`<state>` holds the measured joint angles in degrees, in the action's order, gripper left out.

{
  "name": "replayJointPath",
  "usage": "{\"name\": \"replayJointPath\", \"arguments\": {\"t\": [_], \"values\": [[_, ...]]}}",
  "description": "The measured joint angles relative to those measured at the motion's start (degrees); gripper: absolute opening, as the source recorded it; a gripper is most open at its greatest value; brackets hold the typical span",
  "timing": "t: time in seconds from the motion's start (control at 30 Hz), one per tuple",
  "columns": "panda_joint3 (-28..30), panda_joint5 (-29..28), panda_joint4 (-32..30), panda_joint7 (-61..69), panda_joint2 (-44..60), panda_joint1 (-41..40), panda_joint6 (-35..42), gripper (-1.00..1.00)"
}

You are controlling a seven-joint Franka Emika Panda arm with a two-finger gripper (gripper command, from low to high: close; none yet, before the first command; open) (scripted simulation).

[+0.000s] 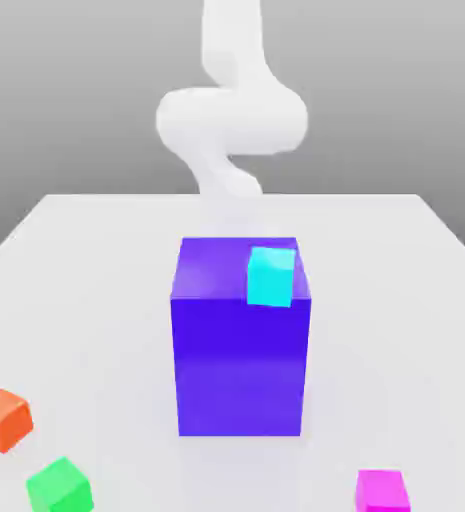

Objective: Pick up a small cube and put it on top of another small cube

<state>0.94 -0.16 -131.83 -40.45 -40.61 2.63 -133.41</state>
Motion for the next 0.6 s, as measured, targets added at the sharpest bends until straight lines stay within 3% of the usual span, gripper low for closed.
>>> {"name": "replayJointPath", "arguments": {"t": [0.6], "values": [[3.1, 3.1, -0.3, 41.9, 37.7, 14.3, -11.8, 0.00]]}}
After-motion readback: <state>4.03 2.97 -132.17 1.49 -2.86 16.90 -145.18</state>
